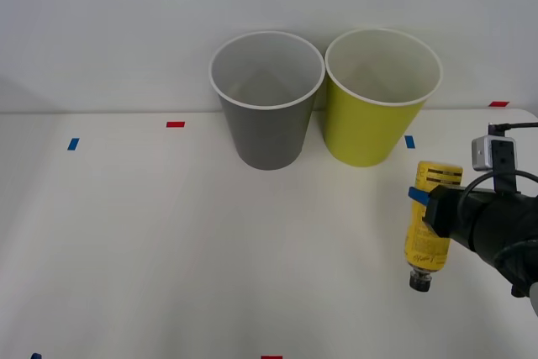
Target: Put cans in the gray bin and PET bottles in the light green bin.
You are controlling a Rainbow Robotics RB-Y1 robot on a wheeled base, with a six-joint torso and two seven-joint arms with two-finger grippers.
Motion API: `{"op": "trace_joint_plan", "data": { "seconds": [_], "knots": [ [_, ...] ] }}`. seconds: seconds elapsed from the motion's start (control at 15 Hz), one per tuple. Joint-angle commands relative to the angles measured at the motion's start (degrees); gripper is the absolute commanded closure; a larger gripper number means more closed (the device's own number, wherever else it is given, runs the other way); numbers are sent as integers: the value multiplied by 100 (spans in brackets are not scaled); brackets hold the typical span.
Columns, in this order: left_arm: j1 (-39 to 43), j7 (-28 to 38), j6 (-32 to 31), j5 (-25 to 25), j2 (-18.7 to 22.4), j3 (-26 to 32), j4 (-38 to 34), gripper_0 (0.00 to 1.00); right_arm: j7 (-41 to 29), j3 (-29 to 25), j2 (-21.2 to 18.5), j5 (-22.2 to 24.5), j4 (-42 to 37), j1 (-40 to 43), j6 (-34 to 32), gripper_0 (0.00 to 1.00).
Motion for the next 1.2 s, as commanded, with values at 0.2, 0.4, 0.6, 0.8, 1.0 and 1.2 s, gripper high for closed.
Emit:
{"op": "trace_joint_plan", "data": {
  "seconds": [0.2,0.4,0.6,0.8,1.0,1.2],
  "knots": [
    [0,0,0,0,0,0,0,0,554,-127,608,772,-590,74,-206,100],
    [0,0,0,0,0,0,0,0,431,-118,766,1238,-763,-137,-197,100],
    [0,0,0,0,0,0,0,0,-8,-127,1109,1536,-763,-533,-135,100],
    [0,0,0,0,0,0,0,0,-122,-127,1329,1967,-763,-867,243,100],
    [0,0,0,0,0,0,0,0,-87,-127,1337,2248,-763,-928,436,100],
    [0,0,0,0,0,0,0,0,-70,-197,1434,2292,-763,-1060,436,100]
  ]
}}
